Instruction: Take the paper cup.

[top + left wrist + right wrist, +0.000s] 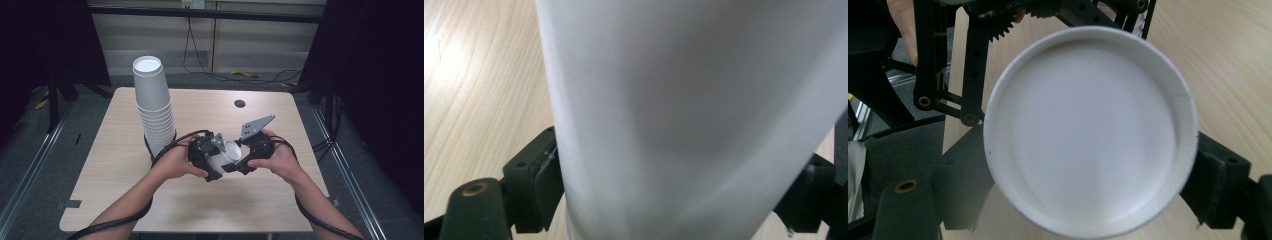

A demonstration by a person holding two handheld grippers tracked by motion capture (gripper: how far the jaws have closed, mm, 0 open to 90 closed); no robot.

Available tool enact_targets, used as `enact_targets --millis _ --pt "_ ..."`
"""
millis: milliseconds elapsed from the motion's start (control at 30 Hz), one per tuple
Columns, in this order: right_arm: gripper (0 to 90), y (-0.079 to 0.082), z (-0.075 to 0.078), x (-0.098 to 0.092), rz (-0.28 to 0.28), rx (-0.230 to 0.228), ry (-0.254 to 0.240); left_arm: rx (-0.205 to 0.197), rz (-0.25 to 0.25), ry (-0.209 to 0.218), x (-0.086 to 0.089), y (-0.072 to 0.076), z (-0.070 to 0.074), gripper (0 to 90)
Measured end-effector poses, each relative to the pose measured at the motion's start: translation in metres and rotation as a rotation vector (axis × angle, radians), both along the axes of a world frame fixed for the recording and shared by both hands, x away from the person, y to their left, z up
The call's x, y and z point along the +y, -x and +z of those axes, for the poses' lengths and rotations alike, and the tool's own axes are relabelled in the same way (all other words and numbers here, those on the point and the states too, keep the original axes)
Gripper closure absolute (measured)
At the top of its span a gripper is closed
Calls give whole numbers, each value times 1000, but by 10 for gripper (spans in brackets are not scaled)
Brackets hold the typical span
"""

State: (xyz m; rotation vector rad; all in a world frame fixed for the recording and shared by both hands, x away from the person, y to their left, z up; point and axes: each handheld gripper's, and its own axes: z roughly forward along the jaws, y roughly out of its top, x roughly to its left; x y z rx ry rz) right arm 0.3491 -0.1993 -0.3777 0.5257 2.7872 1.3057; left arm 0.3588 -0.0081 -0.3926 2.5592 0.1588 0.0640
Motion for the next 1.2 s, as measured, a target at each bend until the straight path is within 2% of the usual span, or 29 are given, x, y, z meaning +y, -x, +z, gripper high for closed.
enact_targets --millis 233,433,500,600,800,1067,1200 --pt "223 0 -3 6 10 32 17 -21 -29 -41 -2 1 0 164" --pt "238 2 -3 6 3 21 6 -24 -36 -33 1 2 2 167" --pt "240 3 -3 5 -4 20 -2 -19 -33 -26 1 1 2 162" --pt "240 3 -2 3 -9 23 -11 2 -21 20 1 1 0 145" --pt "239 3 -4 -4 -21 34 -51 -2 -26 49 2 -1 0 118" --pt "239 4 -3 -8 -18 38 -47 27 -20 84 4 -2 2 111" --pt "238 4 -4 -9 -26 41 -43 46 -14 119 6 -3 6 95"
